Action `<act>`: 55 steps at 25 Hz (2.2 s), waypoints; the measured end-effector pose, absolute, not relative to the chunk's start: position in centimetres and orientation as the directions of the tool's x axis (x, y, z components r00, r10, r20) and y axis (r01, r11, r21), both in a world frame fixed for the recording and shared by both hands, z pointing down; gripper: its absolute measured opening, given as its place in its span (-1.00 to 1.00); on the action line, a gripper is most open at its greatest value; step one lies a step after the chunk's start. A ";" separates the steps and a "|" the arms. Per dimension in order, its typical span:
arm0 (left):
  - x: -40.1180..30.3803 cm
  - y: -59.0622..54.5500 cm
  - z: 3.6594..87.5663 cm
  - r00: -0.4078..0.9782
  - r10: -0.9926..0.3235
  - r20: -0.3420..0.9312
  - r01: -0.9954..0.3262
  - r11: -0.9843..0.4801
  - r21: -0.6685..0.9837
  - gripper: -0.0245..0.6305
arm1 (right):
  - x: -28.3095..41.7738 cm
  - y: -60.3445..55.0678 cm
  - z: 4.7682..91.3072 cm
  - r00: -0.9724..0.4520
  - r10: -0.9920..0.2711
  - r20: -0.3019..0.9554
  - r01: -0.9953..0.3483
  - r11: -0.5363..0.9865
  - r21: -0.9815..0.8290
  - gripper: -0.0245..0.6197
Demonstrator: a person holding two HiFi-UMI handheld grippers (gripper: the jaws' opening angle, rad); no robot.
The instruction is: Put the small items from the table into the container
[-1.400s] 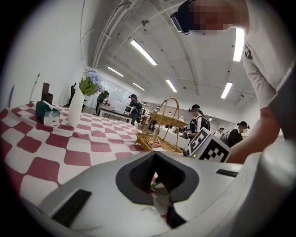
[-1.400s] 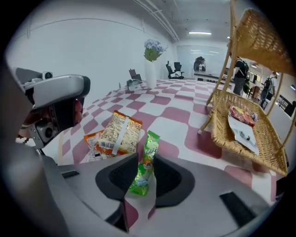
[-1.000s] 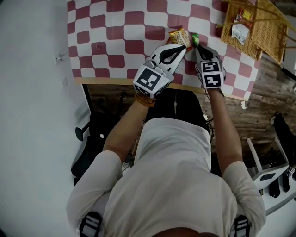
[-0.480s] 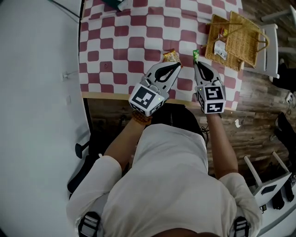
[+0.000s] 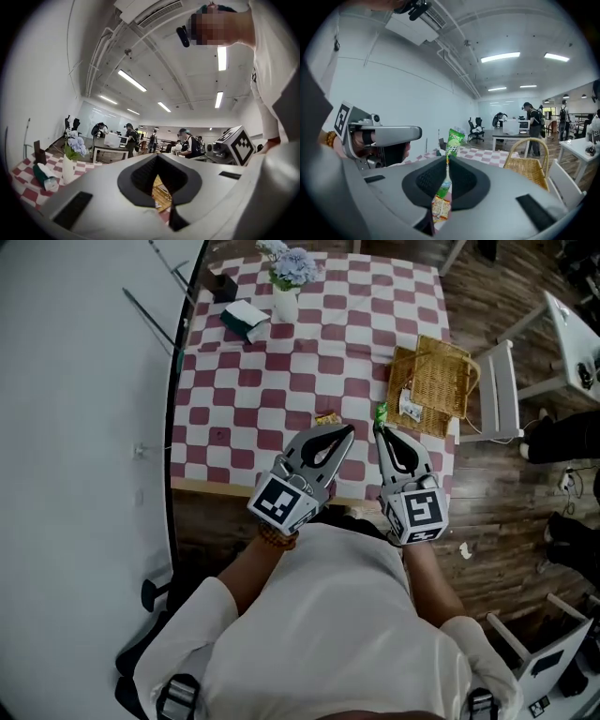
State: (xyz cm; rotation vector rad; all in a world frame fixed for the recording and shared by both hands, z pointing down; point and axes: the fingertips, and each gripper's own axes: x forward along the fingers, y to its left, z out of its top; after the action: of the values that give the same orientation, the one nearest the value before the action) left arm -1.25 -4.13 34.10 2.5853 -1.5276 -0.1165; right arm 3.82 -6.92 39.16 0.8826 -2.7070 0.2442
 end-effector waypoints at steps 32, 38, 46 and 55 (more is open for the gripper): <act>9.6 -10.8 32.6 0.660 -0.750 -0.040 -0.742 -0.659 0.118 -0.85 | 16.0 -14.0 38.1 -0.615 -0.699 0.364 -0.747 0.665 0.015 -0.80; 10.0 -14.9 34.8 0.670 -0.742 -0.016 -0.737 -0.668 0.102 -0.85 | 16.4 -19.4 41.2 -0.570 -0.685 0.453 -0.738 0.669 0.083 -0.80; 9.9 -19.3 38.9 0.671 -0.741 0.032 -0.739 -0.664 0.112 -0.85 | 16.0 -24.1 46.7 -0.508 -0.597 0.621 -0.666 0.729 0.156 -0.80; 9.7 -21.6 42.5 0.662 -0.746 0.070 -0.748 -0.651 0.127 -0.85 | 15.5 -25.7 51.5 -0.447 -0.502 0.740 -0.614 0.774 0.154 -0.80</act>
State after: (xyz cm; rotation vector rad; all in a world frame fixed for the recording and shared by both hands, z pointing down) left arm 9.67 -21.56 42.45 2.7302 -1.2356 0.0175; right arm 15.50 -25.73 51.52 0.8291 -2.1347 0.1722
